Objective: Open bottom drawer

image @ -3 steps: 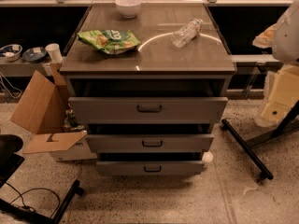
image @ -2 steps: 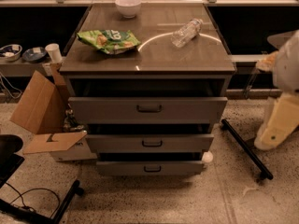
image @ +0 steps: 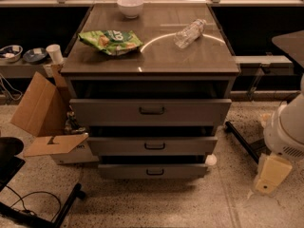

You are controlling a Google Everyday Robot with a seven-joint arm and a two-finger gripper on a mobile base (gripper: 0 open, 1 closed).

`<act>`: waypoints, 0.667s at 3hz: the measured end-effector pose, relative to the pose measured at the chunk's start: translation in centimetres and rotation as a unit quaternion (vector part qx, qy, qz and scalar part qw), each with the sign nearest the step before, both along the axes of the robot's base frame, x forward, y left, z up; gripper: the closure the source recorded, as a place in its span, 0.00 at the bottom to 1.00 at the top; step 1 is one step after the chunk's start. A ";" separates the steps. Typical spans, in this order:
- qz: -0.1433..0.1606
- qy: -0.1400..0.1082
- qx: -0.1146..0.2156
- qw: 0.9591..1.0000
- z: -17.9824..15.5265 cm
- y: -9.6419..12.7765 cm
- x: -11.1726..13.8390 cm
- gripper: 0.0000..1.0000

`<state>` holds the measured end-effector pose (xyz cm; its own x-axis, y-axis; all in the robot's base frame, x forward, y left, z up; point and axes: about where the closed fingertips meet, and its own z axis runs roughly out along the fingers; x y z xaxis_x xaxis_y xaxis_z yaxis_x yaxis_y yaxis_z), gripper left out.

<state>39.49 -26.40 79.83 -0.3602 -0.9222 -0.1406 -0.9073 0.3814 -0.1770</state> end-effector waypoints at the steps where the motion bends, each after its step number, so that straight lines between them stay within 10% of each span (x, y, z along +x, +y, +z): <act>1: -0.014 0.020 -0.033 0.999 -6.7 -2.1 0.1 0.00; 2: -0.014 0.020 -0.033 0.999 -6.7 -2.1 0.1 0.00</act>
Offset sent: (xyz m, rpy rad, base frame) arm 0.0014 -0.0156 -0.0567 -0.0489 0.0366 -0.0228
